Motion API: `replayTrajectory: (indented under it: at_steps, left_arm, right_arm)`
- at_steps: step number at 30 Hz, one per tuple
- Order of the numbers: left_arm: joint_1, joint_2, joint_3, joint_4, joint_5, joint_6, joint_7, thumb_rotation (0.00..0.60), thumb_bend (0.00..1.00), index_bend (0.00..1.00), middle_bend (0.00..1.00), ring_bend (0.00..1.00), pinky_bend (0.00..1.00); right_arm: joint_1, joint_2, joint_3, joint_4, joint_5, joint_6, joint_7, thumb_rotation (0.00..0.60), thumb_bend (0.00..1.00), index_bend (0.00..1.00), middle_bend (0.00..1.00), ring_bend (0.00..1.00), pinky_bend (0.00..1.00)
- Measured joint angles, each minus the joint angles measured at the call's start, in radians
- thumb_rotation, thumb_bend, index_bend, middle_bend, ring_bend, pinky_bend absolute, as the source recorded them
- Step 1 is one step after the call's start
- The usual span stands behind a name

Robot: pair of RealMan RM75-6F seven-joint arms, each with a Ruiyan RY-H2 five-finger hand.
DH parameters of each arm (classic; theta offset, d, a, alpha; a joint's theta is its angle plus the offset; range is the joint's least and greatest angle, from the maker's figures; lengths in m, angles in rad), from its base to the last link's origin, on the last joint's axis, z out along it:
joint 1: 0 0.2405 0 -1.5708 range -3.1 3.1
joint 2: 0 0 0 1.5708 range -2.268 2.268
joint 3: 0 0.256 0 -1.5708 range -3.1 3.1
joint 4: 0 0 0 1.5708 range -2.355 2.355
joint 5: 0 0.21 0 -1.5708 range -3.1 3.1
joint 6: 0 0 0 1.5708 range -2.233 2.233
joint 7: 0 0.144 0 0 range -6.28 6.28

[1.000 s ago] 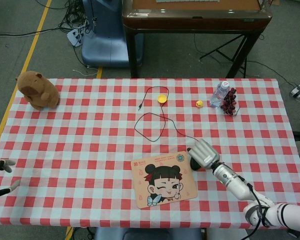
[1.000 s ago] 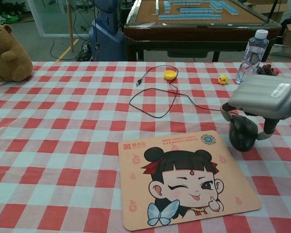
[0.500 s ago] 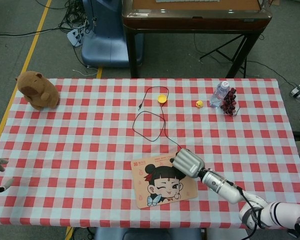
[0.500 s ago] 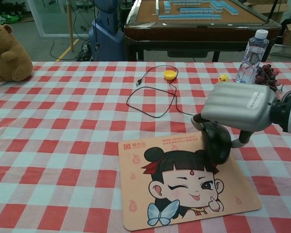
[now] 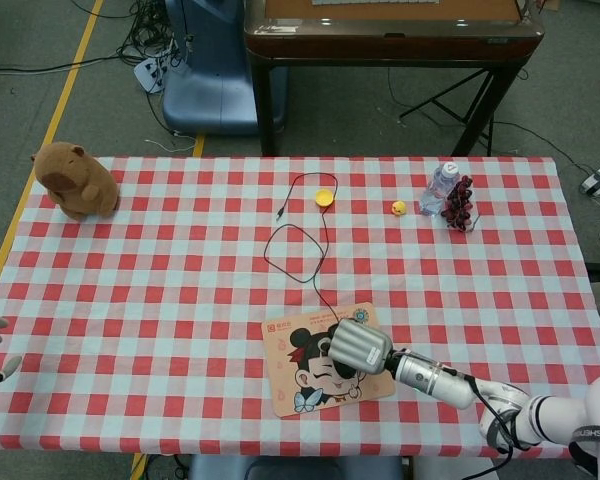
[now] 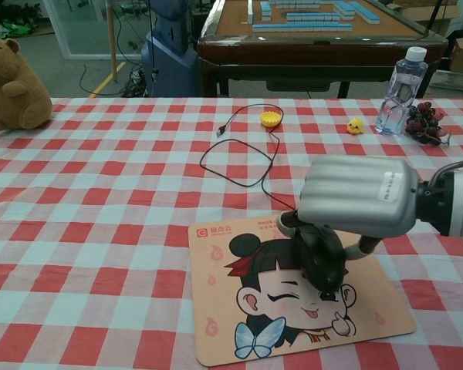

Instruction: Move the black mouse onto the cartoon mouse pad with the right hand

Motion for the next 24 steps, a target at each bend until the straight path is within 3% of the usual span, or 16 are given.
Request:
replayTrajectory:
  at_steps: [13,24]
  left_arm:
    - [0.002,0.002,-0.001,0.0,0.001,0.0,-0.007,0.6,0.18,0.49,0.52,0.44,0.6]
    - [0.003,0.002,-0.001,0.001,0.005,0.0,-0.011,0.6,0.18,0.49,0.52,0.44,0.6]
  right_arm:
    - [0.01,-0.049,-0.014,0.079,-0.07,0.027,0.017,0.6,0.0,0.39,1.0,0.93,1.0]
    - [0.009,-0.094,-0.013,0.134,-0.099,0.072,0.07,0.6,0.0,0.16,1.0,0.92,1.0]
